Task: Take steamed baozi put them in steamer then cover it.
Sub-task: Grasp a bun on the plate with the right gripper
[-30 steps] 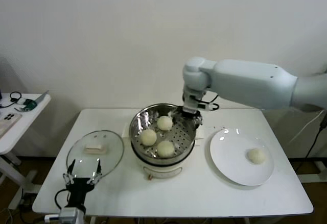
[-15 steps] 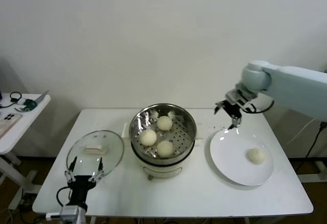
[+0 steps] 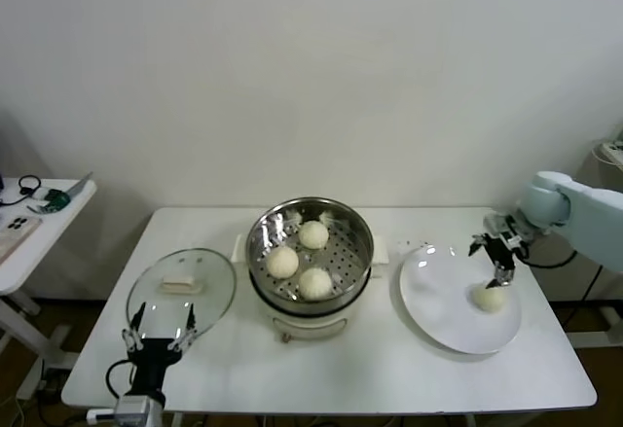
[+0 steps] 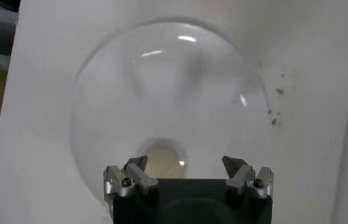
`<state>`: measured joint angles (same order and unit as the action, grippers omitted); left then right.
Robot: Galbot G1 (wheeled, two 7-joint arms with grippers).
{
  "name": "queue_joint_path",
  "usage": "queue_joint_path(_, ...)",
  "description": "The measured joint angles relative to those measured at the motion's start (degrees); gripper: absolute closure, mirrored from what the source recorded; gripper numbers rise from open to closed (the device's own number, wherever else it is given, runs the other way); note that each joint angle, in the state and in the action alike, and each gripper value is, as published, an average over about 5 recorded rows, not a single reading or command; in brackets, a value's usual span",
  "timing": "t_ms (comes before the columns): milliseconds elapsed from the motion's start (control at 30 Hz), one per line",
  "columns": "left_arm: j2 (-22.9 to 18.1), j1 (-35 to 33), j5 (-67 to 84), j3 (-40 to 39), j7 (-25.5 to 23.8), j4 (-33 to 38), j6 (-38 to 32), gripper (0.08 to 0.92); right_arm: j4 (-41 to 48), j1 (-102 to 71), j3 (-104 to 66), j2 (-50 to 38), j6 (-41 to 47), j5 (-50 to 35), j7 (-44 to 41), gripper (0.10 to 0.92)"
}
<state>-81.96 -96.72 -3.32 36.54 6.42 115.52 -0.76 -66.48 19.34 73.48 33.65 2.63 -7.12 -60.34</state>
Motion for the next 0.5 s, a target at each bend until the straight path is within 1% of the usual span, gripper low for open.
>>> queue_joint_path(500, -0.18, -0.07, -0.51, 0.14, 0.03, -0.52, 0.1, 0.177, 8.35, -11.59, -10.38, 1.97, -0.53, 4.34, -0.13, 0.203)
